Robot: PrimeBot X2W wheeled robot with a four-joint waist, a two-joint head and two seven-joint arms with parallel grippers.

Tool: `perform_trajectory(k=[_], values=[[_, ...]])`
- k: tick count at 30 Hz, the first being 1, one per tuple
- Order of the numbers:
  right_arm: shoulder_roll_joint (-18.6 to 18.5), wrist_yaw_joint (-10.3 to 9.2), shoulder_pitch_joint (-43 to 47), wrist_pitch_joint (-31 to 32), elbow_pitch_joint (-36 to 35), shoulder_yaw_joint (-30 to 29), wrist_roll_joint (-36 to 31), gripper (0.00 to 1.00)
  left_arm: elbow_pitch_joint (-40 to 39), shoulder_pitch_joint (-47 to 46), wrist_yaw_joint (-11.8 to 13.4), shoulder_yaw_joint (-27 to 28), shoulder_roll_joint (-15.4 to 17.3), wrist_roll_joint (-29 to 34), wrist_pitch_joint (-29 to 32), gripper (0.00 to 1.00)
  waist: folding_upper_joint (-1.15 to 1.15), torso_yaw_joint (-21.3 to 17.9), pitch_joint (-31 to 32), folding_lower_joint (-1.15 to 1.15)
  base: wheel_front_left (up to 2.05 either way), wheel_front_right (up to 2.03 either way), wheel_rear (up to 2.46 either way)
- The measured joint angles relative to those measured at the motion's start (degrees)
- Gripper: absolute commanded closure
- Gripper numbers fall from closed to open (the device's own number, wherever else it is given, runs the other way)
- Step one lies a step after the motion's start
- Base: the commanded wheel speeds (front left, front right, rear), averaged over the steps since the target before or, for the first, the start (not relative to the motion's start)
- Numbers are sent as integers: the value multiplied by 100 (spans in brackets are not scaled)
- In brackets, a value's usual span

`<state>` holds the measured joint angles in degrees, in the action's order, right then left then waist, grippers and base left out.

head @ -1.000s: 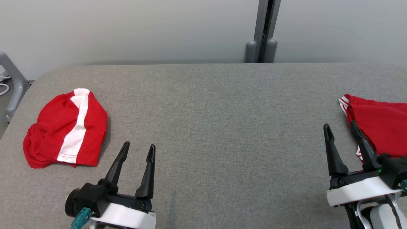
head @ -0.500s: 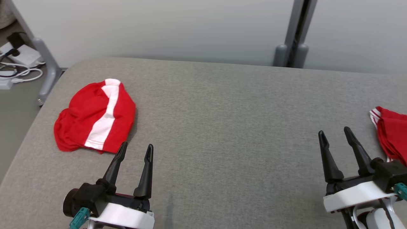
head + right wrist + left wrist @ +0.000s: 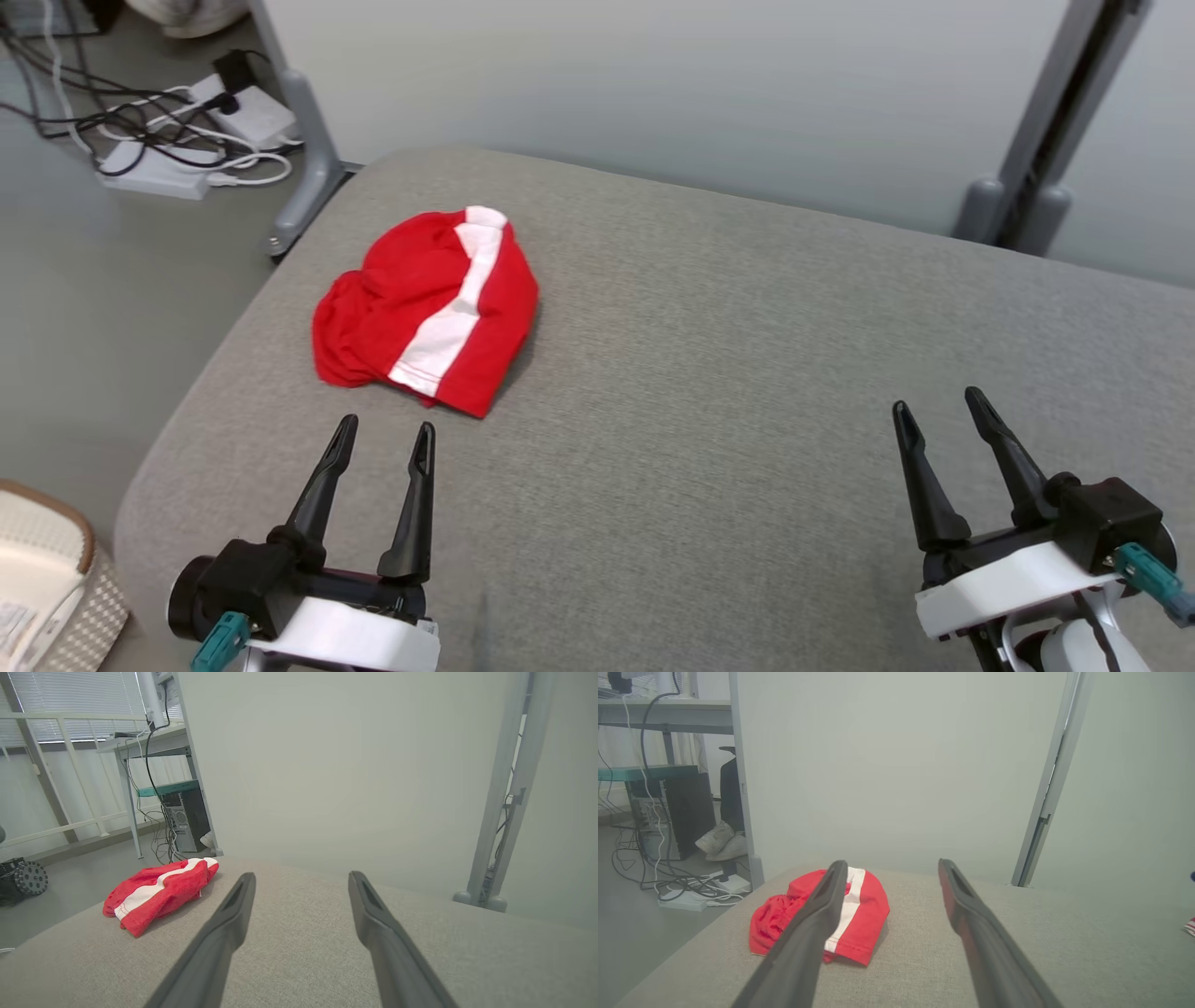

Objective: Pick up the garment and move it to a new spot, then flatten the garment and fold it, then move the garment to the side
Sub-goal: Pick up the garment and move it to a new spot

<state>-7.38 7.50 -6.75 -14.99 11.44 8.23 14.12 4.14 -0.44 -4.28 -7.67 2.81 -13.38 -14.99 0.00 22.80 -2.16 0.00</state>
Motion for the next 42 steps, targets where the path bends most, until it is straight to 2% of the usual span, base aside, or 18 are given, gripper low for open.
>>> perform_trajectory(k=[8, 16, 33, 38, 42], values=[[64, 0, 28, 1, 34, 125, 8, 0, 27, 131, -22, 48, 2, 25, 0, 0, 0, 443, 139, 0, 0, 0, 0], [70, 0, 30, 0, 48, 140, 32, 0, 49, 199, -12, -35, 1, -1, 0, 0, 0, 601, 137, 0, 0, 0, 0], [37, 1, 23, 0, 79, 180, 89, 0, 34, 170, 7, 123, 2, -26, 0, 0, 0, 545, 81, 0, 0, 0, 0], [-18, 0, -51, 0, 60, 221, 81, 0, 450, 119, -29, 148, 0, 74, 1, 0, 0, 440, -55, 0, 0, 0, 0], [-146, 1, -204, 1, 19, 242, 11, 0, 491, -222, -79, 320, 2, 94, 0, 0, 0, 337, -303, 0, 0, 0, 0]])
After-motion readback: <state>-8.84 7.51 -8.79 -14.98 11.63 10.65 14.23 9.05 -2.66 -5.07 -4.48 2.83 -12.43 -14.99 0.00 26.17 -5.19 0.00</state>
